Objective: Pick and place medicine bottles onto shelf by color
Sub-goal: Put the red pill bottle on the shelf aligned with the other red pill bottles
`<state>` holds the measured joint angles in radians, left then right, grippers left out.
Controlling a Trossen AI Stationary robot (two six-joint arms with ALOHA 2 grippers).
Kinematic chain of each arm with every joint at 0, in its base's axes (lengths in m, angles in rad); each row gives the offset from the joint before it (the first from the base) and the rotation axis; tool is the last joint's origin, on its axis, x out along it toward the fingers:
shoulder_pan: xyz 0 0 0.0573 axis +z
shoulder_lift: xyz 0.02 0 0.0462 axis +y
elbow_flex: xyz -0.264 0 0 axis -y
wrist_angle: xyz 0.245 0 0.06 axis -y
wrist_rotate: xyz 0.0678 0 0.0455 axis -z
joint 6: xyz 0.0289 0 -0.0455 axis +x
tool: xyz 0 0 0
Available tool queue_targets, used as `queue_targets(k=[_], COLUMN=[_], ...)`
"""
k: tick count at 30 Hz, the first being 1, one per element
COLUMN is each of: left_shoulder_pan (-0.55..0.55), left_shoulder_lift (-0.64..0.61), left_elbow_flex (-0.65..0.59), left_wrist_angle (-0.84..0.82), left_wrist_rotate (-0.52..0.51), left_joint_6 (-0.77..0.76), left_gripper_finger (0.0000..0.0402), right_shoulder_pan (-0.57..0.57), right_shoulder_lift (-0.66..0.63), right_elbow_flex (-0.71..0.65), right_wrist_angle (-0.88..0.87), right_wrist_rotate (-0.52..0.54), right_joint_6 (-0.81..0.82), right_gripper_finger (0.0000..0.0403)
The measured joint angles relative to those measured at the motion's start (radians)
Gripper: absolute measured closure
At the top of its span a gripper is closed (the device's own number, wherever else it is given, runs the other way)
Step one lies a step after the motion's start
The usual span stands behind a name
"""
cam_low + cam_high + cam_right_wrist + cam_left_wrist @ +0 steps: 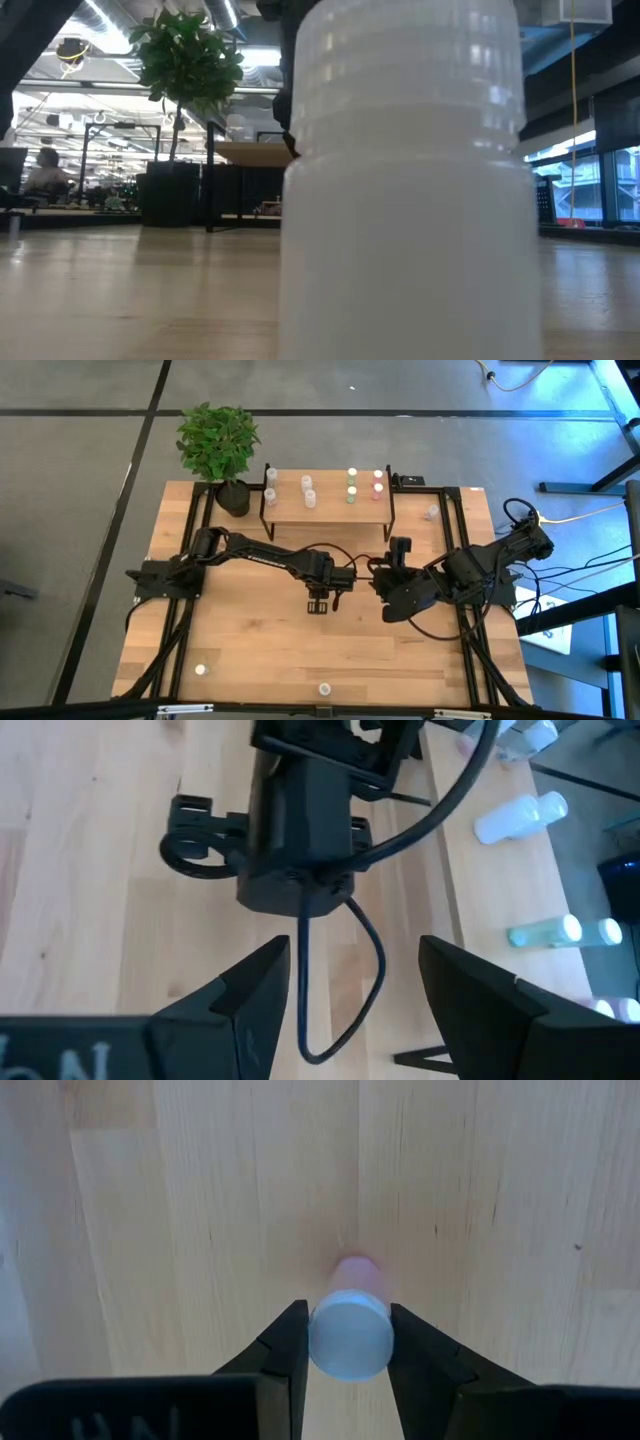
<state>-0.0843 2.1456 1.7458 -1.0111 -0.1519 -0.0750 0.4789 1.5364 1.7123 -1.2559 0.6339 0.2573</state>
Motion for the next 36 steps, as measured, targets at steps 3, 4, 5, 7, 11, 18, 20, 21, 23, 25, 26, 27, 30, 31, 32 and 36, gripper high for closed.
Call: queue_targets(k=[3,4,5,7,11,18,20,21,23,25,26,27,30,31,32,36], left_shoulder_pan=[0.0,0.0,0.0,0.0,0.0,0.0,0.0,0.0,0.0,0.0,0.0,0.0,0.001,0.001,0.001,0.0], left_shoulder_lift=[0.0,0.0,0.0,0.0,0.0,0.0,0.0,0.0,0.0,0.0,0.0,0.0,0.0,0.0,0.0,0.0], left_elbow_flex=[0.0,0.0,0.0,0.0,0.0,-0.001,-0.001,-0.001,-0.001,-0.001,-0.001,-0.001,-0.001,-0.001,-0.001,-0.002], left_wrist_angle=[0.0,0.0,-0.001,-0.001,-0.001,-0.001,-0.001,-0.001,-0.001,-0.001,-0.002,-0.003,-0.003,-0.002,-0.002,0.0], left_wrist_rotate=[0.0,0.0,0.0,0.0,0.0,0.0,0.0,0.0,0.001,0.005,0.013,0.021,0.024,0.024,0.024,0.024], left_joint_6=[0.0,0.0,0.0,0.0,0.0,0.0,0.0,0.0,0.0,-0.001,-0.001,-0.001,-0.001,-0.001,-0.001,-0.007], left_gripper_finger=[0.0307,0.0307,0.0307,0.0307,0.0307,0.0307,0.0307,0.0307,0.0307,0.0307,0.0307,0.0307,0.0307,0.0306,0.0303,0.0281], right_shoulder_pan=[0.0,0.0,0.0,0.0,0.0,0.0,0.0,0.0,0.0,0.0,0.0,0.0,0.0,0.0,0.0,0.0], right_shoulder_lift=[0.0,0.0,0.0,0.0,0.0,0.0,0.0,0.0,0.0,0.0,0.0,0.0,0.0,0.0,0.0,0.0], right_elbow_flex=[0.0,0.0,0.0,0.0,0.0,0.0,0.0,0.0,0.0,0.0,0.0,0.0,0.0,0.0,0.0,0.0], right_wrist_angle=[0.007,0.014,0.022,0.042,0.084,0.111,0.112,0.112,0.112,0.112,0.112,0.112,0.112,0.112,0.112,0.112], right_wrist_rotate=[0.001,0.001,0.001,0.0,-0.007,-0.007,-0.008,-0.008,-0.008,-0.008,-0.008,-0.008,-0.008,-0.008,-0.008,-0.008], right_joint_6=[0.0,0.0,-0.001,0.0,-0.004,-0.002,0.0,-0.003,-0.003,-0.001,-0.002,-0.002,-0.001,-0.002,-0.003,-0.003], right_gripper_finger=[0.0179,0.0179,0.0179,0.0179,0.0179,0.0179,0.0179,0.0179,0.0179,0.0179,0.0179,0.0179,0.0179,0.0179,0.0179,0.0179])
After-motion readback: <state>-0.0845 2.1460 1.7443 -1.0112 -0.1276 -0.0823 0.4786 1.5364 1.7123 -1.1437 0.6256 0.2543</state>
